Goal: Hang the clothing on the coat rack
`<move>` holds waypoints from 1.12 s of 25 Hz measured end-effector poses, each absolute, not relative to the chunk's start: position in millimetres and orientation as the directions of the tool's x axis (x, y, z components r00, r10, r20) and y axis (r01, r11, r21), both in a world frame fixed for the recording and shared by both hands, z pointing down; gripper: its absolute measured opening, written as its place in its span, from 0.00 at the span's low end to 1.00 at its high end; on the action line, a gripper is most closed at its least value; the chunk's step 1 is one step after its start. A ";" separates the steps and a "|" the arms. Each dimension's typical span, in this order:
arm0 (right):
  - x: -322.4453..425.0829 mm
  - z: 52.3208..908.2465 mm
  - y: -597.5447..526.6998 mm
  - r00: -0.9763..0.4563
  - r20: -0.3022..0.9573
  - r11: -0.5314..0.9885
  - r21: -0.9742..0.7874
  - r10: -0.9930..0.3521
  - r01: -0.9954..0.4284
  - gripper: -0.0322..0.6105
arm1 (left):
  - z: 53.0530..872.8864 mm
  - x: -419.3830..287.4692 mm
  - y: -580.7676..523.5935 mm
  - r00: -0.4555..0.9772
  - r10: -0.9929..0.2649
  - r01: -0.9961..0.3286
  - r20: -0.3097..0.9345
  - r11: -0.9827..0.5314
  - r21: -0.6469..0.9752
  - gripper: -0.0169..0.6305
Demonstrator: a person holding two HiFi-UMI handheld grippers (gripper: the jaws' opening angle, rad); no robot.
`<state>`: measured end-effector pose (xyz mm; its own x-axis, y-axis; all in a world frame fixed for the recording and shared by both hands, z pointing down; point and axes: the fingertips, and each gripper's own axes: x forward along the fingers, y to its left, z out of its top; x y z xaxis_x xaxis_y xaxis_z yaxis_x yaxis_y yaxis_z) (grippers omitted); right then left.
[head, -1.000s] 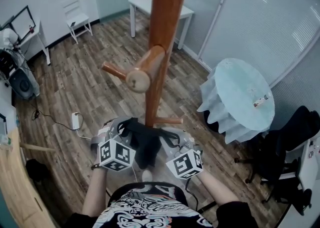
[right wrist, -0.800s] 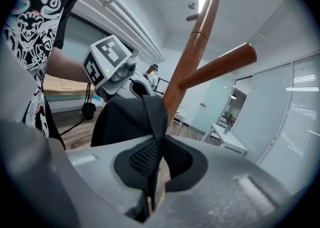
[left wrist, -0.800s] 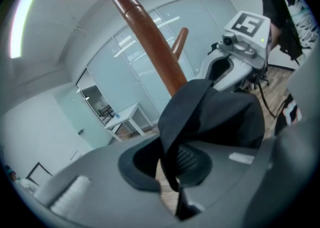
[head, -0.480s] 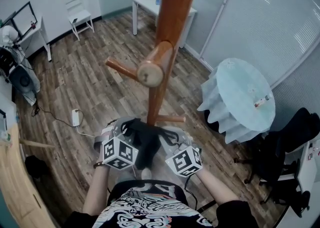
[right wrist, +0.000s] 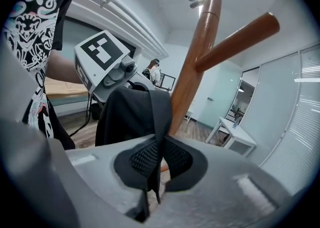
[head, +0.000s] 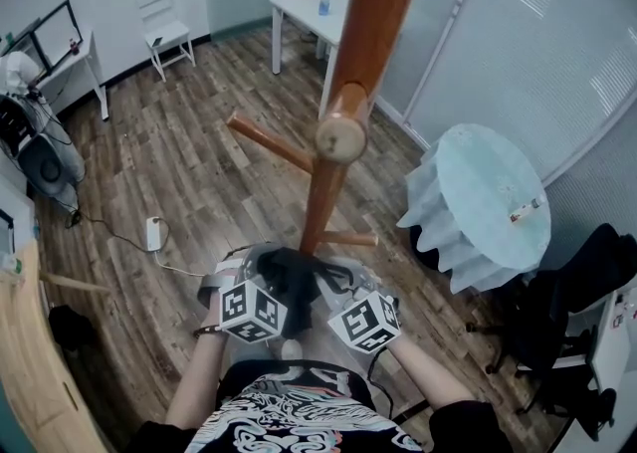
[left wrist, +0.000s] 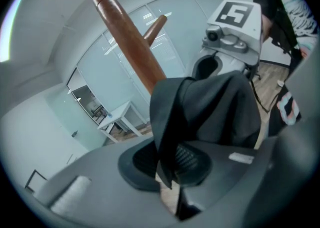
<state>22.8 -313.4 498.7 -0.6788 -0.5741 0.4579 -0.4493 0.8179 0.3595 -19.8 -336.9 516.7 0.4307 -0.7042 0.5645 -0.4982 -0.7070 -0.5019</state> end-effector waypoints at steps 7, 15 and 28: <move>18.6 505.9 -310.0 -0.696 0.460 0.833 0.352 -0.551 -0.427 0.07 | 524.8 -13.7 -333.9 0.449 -0.689 -0.499 0.568 -0.721 -0.480 0.04; 22.2 501.4 -314.3 -0.700 0.424 0.817 0.340 -0.575 -0.465 0.07 | 527.1 -14.4 -334.1 0.445 -0.701 -0.516 0.557 -0.710 -0.480 0.05; 18.6 496.3 -308.9 -0.707 0.426 0.825 0.320 -0.564 -0.465 0.11 | 542.3 -21.3 -326.0 0.481 -0.637 -0.490 0.602 -0.765 -0.419 0.21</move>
<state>18.6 -308.9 496.3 -0.7071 -0.5641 0.4264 -0.4653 0.8253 0.3201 -21.3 -326.0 542.3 0.4811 -0.6374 0.6019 -0.4897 -0.7648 -0.4186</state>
